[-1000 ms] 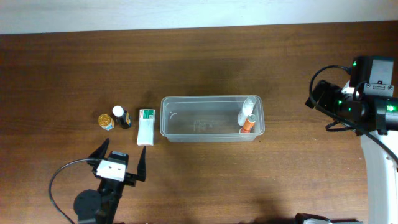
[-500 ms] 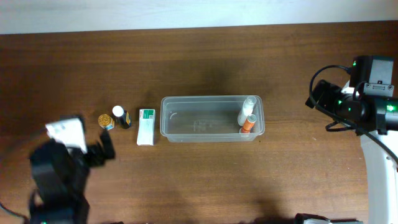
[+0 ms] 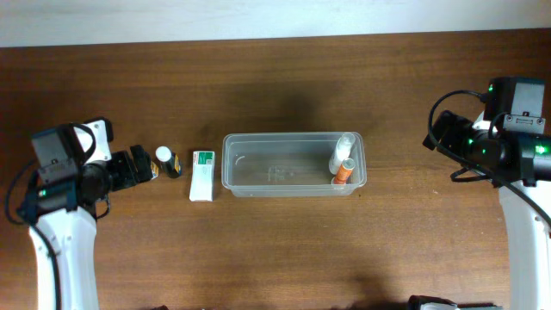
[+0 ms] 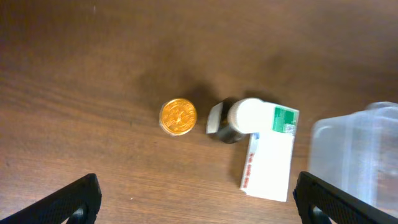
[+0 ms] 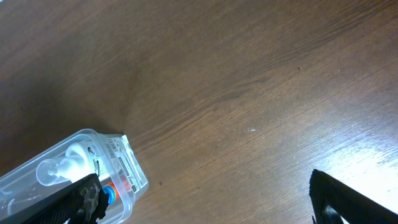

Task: Pack container
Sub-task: 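Reach the left gripper to the gold-lidded jar and grasp it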

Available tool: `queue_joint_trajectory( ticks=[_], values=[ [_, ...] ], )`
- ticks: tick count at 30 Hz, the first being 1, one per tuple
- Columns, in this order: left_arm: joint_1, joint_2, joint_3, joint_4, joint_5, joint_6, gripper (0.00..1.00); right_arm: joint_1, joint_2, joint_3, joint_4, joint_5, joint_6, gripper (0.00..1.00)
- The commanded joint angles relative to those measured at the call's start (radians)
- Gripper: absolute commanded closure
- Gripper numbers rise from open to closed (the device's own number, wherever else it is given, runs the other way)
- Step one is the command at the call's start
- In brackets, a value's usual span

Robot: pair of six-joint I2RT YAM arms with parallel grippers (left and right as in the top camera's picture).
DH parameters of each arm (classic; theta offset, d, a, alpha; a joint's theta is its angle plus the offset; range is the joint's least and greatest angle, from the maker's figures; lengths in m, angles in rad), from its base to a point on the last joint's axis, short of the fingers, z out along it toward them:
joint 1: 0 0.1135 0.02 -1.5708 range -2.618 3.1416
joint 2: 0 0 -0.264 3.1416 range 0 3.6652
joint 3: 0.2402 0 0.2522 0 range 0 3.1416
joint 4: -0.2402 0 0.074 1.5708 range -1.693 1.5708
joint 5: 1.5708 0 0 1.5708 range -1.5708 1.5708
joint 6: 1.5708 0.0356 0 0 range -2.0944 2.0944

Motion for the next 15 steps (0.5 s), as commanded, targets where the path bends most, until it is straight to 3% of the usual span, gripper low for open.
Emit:
queue_joint_trajectory(
  ticks=[1, 15],
  values=[
    [0.008, 0.079, 0.018, 0.004, -0.055, -0.018, 0.00, -0.003, 0.003, 0.007, 0.001, 0.002, 0.005, 0.01],
    [0.008, 0.335, 0.018, 0.179, -0.069, -0.043, 0.00, -0.003, 0.003, 0.007, 0.001, 0.002, 0.005, 0.02]
  ],
)
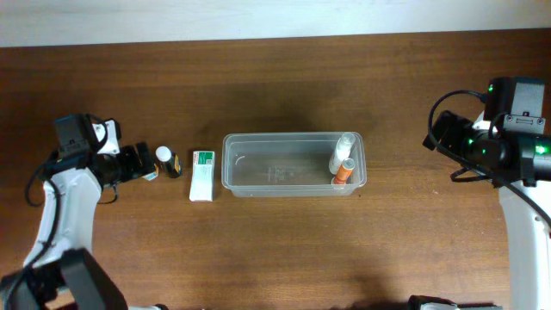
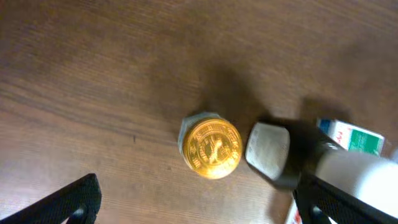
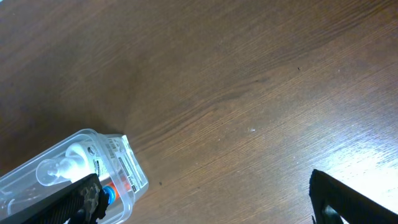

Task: Pack container
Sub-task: 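Reach the left gripper to the gold-lidded jar and grasp it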

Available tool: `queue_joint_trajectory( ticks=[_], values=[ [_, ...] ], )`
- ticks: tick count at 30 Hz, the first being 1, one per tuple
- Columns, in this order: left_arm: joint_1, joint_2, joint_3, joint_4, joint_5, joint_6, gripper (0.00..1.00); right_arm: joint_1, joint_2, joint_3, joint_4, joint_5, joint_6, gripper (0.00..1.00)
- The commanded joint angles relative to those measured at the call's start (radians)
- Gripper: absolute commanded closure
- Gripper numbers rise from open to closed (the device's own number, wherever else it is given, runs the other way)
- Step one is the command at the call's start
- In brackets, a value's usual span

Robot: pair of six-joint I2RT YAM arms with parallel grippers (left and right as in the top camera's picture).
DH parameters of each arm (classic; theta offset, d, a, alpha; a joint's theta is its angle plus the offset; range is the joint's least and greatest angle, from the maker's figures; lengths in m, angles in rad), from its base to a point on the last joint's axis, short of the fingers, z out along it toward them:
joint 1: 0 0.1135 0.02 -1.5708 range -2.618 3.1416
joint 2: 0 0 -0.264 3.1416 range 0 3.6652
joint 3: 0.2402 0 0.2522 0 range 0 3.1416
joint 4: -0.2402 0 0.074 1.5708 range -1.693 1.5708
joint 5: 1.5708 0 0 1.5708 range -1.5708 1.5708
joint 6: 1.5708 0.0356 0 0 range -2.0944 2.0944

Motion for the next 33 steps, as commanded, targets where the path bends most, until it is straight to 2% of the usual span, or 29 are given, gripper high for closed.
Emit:
queue_joint_trajectory(
  ticks=[1, 9, 15, 19, 23, 27, 33],
  values=[
    [0.008, 0.032, 0.016, 0.019, -0.028, -0.014, 0.00, -0.003, 0.003, 0.007, 0.001, 0.002, 0.005, 0.02],
    [0.008, 0.086, 0.016, 0.067, -0.091, -0.006, 0.02, -0.003, 0.003, 0.007, 0.001, 0.002, 0.005, 0.02],
    [0.008, 0.095, 0.016, 0.124, -0.093, 0.001, 0.11, -0.003, 0.003, 0.007, 0.001, 0.002, 0.005, 0.01],
    [0.007, 0.108, 0.016, 0.126, -0.092, 0.002, 0.11, -0.003, 0.003, 0.007, 0.001, 0.002, 0.005, 0.02],
    [0.007, 0.123, 0.016, 0.126, -0.089, 0.002, 0.04, -0.003, 0.003, 0.007, 0.001, 0.002, 0.005, 0.02],
    [0.006, 0.123, 0.016, 0.137, -0.035, 0.029, 0.04, -0.003, 0.003, 0.007, 0.001, 0.002, 0.005, 0.01],
    [0.007, 0.127, 0.016, 0.137, -0.033, 0.028, 0.04, -0.003, 0.003, 0.007, 0.001, 0.002, 0.005, 0.02]
  ],
)
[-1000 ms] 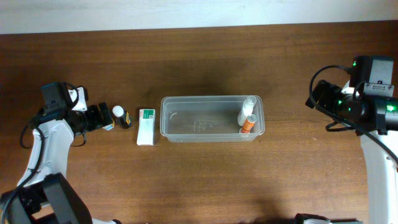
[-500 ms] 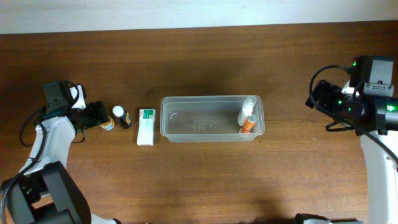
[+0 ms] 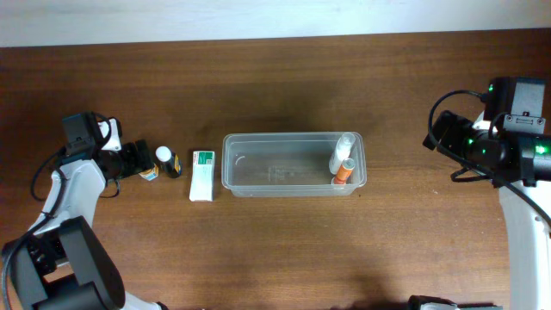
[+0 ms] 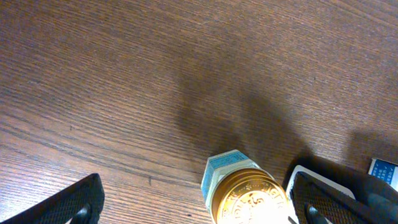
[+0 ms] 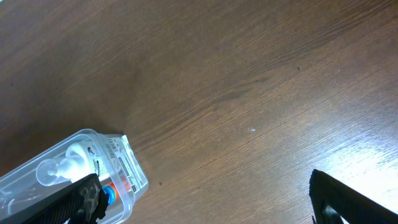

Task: Pack container
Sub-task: 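Reach the left gripper to the gold-lidded jar and grasp it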

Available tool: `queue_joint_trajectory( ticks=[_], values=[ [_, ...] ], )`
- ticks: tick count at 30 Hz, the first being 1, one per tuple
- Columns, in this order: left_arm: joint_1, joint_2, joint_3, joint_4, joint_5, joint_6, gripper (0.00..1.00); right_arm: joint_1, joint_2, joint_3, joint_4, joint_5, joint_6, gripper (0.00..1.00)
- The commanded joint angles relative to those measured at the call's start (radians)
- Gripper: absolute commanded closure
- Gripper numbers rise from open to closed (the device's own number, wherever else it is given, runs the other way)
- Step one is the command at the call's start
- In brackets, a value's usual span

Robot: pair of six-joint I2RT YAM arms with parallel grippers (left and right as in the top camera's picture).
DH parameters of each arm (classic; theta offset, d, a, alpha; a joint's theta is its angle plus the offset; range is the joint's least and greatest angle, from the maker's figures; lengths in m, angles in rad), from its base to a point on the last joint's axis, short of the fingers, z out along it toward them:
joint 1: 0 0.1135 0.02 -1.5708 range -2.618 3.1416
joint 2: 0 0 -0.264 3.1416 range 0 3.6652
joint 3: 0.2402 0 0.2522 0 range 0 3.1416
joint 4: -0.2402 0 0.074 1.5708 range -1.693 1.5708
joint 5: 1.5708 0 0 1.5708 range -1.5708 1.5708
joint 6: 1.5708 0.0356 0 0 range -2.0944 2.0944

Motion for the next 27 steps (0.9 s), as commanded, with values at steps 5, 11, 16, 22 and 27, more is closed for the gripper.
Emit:
queue_joint_trajectory(
  ticks=[5, 11, 16, 22, 27],
  values=[
    [0.007, 0.044, 0.016, 0.002, 0.022, 0.020, 0.04, -0.003, 0.003, 0.007, 0.001, 0.002, 0.005, 0.01],
    [0.007, 0.074, 0.016, 0.002, 0.021, 0.021, 0.05, -0.003, 0.003, 0.007, 0.001, 0.002, 0.005, 0.02],
    [0.007, 0.084, 0.016, -0.008, -0.003, 0.020, 0.11, -0.003, 0.003, 0.007, 0.001, 0.002, 0.005, 0.02],
    [0.008, 0.084, 0.026, -0.009, -0.029, 0.020, 0.24, -0.003, 0.003, 0.007, 0.001, 0.002, 0.005, 0.01],
    [0.008, 0.083, 0.071, -0.043, -0.031, 0.020, 0.30, -0.003, 0.003, 0.007, 0.001, 0.002, 0.005, 0.02]
  ],
)
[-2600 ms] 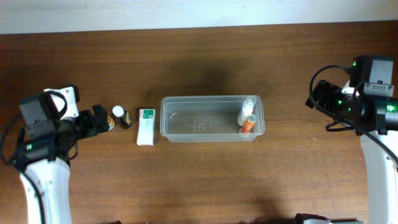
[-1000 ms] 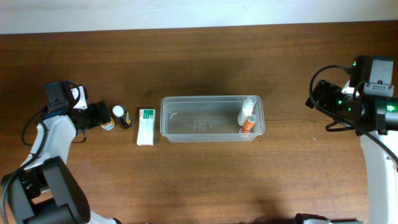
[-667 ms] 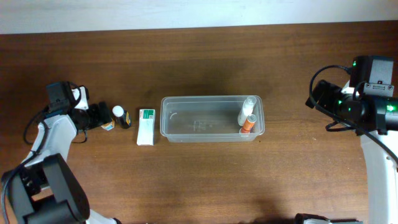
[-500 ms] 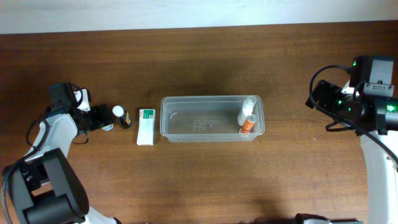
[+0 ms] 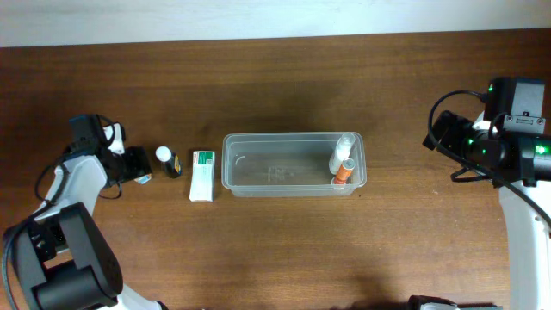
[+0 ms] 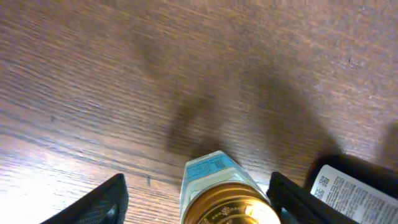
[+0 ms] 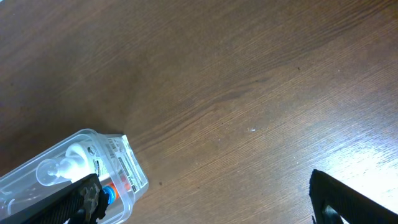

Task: Pack container
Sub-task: 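Reach the left gripper to the gold-lidded jar and grasp it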

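Observation:
A small jar with a gold lid (image 6: 224, 202) and a blue-white label stands on the table at the far left. My left gripper (image 6: 198, 200) is low around it, one finger on each side with a small gap left, so still open. In the overhead view this gripper (image 5: 136, 165) covers most of the jar. A dark bottle with a white cap (image 5: 165, 160) stands just right of it, then a white and green box (image 5: 201, 175). The clear container (image 5: 293, 185) holds a white bottle (image 5: 342, 151) and an orange tube (image 5: 344, 171). My right gripper (image 7: 202, 205) hangs open over bare wood.
The dark bottle's label (image 6: 354, 193) sits close against the left gripper's right finger. The container's corner (image 7: 127, 162) shows in the right wrist view. The right arm (image 5: 508, 129) is at the table's right edge, far from the container.
My left gripper has come lower and nearer the gold-lidded jar, and its fingers stand closer together on either side of it. The right arm has not moved.
My left gripper first hung wide open, high and left of the jar, bottle and box. It then stood lower over the jar, and later lower still with the jar at the frame's bottom. Now its fingers flank the jar. The right arm stayed still throughout.

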Available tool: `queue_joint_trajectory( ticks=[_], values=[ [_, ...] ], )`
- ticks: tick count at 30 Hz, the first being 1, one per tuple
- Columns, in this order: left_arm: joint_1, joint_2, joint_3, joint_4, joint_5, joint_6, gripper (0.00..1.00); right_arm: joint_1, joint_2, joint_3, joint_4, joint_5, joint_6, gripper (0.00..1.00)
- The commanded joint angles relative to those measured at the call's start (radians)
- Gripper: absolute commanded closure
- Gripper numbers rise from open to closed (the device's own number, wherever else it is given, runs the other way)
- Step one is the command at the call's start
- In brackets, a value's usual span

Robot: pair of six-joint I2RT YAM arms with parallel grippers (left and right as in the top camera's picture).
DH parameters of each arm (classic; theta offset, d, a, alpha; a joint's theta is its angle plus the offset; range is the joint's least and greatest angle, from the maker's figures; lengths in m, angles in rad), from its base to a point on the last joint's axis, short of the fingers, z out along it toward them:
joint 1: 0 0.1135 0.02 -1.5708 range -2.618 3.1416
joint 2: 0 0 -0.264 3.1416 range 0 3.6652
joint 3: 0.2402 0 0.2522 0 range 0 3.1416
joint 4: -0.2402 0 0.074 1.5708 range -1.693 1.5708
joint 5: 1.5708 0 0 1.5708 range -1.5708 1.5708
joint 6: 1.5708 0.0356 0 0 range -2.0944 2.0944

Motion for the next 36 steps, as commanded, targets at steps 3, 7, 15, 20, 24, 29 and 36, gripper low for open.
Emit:
queue_joint_trajectory(
  ticks=[3, 7, 15, 20, 24, 29, 36],
  values=[
    [0.008, 0.013, 0.079, -0.052, -0.013, 0.016, 0.33, -0.003, 0.003, 0.007, 0.001, 0.002, 0.005, 0.01],
    [0.008, 0.013, 0.093, -0.087, -0.013, 0.016, 0.33, -0.003, 0.003, 0.007, 0.001, 0.002, 0.005, 0.02],
    [0.008, 0.014, 0.093, -0.131, -0.013, 0.015, 0.23, -0.003, 0.003, 0.007, 0.001, 0.002, 0.005, 0.02],
    [0.008, 0.019, 0.093, -0.129, -0.013, 0.015, 0.23, -0.003, 0.003, 0.007, 0.001, 0.002, 0.005, 0.01],
    [0.007, 0.038, 0.093, -0.128, -0.009, 0.015, 0.23, -0.003, 0.003, 0.007, 0.001, 0.002, 0.005, 0.02],
    [0.003, 0.074, 0.093, -0.111, -0.008, 0.014, 0.24, -0.003, 0.003, 0.007, 0.001, 0.002, 0.005, 0.02],
    [-0.008, 0.087, 0.093, -0.093, -0.009, 0.015, 0.39, -0.003, 0.003, 0.007, 0.001, 0.002, 0.005, 0.02]
  ],
)
